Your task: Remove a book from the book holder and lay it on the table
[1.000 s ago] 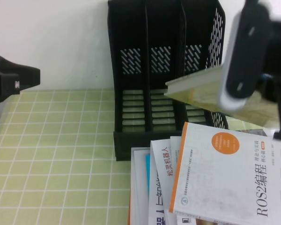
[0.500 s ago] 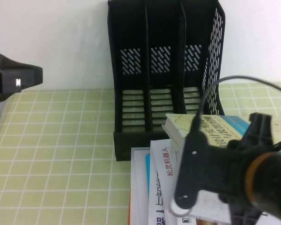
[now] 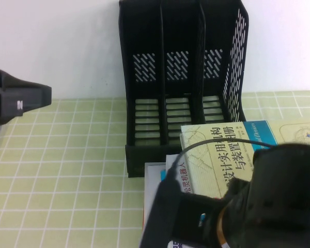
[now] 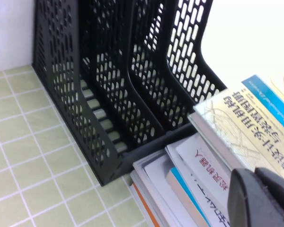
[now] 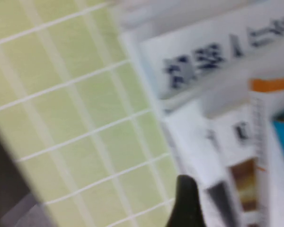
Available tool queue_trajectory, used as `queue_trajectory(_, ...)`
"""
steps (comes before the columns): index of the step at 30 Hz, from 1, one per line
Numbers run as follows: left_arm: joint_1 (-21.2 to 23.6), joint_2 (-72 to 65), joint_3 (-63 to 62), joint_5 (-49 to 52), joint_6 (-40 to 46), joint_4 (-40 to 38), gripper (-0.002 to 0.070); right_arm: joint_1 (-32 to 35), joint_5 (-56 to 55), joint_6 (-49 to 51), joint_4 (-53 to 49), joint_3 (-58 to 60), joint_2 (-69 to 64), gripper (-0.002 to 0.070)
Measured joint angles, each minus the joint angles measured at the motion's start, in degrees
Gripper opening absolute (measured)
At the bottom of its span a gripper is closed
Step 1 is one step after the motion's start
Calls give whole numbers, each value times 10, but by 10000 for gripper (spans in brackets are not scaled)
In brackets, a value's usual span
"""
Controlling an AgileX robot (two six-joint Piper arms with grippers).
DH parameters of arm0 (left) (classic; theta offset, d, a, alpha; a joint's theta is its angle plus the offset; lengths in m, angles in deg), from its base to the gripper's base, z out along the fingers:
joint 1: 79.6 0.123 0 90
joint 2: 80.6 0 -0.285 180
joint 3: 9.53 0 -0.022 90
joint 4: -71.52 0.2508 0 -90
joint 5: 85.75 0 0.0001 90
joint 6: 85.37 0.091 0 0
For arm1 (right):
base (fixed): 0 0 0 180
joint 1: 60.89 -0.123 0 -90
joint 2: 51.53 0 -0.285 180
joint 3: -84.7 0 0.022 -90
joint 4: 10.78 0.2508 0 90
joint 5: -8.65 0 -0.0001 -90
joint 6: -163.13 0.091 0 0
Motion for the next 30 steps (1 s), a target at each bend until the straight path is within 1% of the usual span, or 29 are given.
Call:
queue_trajectory(2, 0, 13, 11, 0, 4, 0, -3, 0, 15, -67, 60, -32, 3, 499)
queue_trajectory(4, 0, 34, 28, -5, 6, -2, -3, 0, 26, -131, 111, -64, 10, 503)
queue_trajectory(5, 0, 50, 41, -10, 8, -3, -3, 0, 27, -156, 129, -82, 16, 493)
queue_trajectory(6, 0, 67, 55, -13, 8, -4, -3, 0, 27, -176, 136, -100, 25, 467)
queue_trajectory(7, 0, 87, 68, -18, 8, -4, -3, 0, 26, -188, 139, -113, 33, 433)
queue_trajectory(8, 0, 110, 88, -25, 11, -5, -3, 0, 21, -197, 136, -128, 44, 377)
queue_trajectory(10, 0, 154, 132, -40, 17, -6, -3, 1, 8, -207, 115, -151, 71, 241)
queue_trajectory(11, 0, 181, 157, -48, 20, -7, -3, 3, -4, -207, 103, -160, 86, 160)
queue_trajectory(12, 0, 210, 183, -54, 21, -7, -3, 9, -17, -207, 89, -165, 103, 105)
queue_trajectory(14, 0, 265, 229, -68, 21, -9, -3, 30, -33, -206, 69, -168, 133, 48)
queue_trajectory(15, 0, 295, 257, -76, 21, -11, -3, 45, -37, -206, 64, -168, 149, 32)
queue_trajectory(18, 0, 377, 329, -110, 21, -23, -3, 99, -41, -213, 71, -157, 193, 9)
queue_trajectory(21, -1, 453, 390, -147, 21, -36, -3, 160, -53, -261, 131, -111, 236, 3)
queue_trajectory(25, -1, 525, 435, -176, 21, -42, -3, 238, -106, -338, 252, 13, 290, 0)
queue_trajectory(30, -1, 558, 462, -181, 21, -43, -3, 301, -226, -415, 373, 179, 329, -1)
